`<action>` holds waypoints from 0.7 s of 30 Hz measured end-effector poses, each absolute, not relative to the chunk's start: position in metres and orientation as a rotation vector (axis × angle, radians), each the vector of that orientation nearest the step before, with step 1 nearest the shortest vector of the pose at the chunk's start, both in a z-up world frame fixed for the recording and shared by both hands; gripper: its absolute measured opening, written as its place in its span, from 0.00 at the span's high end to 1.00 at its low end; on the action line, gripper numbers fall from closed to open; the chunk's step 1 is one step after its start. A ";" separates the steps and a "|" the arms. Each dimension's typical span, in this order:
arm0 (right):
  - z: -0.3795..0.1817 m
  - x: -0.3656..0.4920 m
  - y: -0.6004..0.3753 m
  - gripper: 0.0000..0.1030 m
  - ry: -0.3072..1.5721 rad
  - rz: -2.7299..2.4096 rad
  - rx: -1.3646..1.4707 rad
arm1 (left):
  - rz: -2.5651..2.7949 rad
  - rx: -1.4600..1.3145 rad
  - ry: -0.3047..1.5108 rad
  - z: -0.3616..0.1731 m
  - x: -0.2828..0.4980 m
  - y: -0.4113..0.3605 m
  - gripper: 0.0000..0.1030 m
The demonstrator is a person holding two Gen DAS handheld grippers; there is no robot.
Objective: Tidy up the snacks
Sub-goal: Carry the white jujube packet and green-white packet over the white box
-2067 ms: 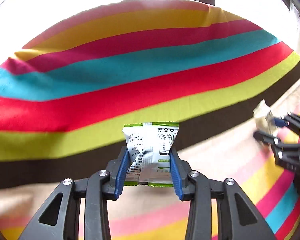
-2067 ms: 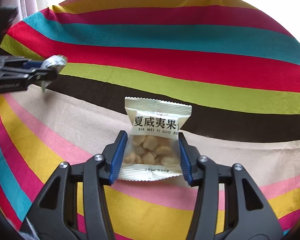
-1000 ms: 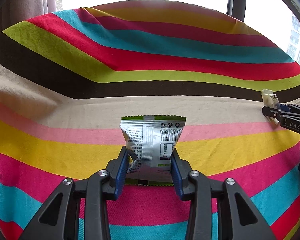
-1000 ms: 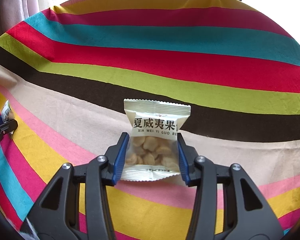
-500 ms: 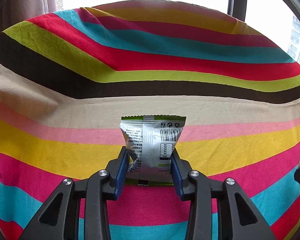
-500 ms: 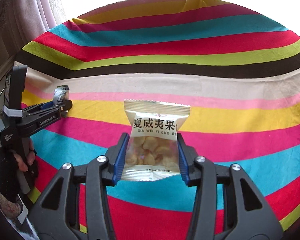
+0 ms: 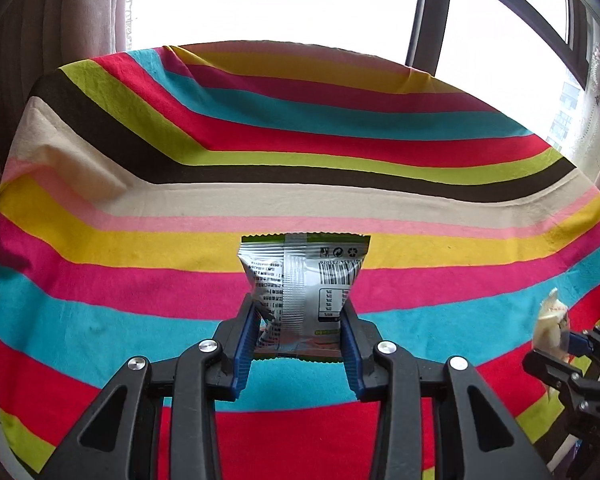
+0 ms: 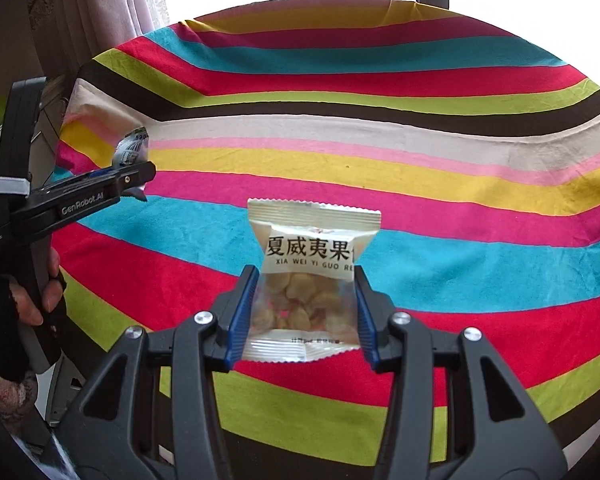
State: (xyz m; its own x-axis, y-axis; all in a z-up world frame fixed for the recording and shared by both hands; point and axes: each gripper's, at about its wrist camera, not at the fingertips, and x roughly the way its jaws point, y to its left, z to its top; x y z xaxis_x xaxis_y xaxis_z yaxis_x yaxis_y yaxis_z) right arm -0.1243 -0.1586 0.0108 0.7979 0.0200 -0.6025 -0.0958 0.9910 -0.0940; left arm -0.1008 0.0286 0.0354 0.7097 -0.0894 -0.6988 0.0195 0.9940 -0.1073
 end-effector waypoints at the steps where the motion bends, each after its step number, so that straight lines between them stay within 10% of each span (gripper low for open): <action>1: 0.012 -0.128 -0.157 0.52 0.640 0.064 -0.135 | -0.073 -0.078 0.780 0.035 -0.110 0.023 0.62; 21: 0.021 -0.221 -0.234 0.52 0.553 -0.024 -0.038 | -0.312 0.142 0.763 0.047 -0.179 -0.082 0.62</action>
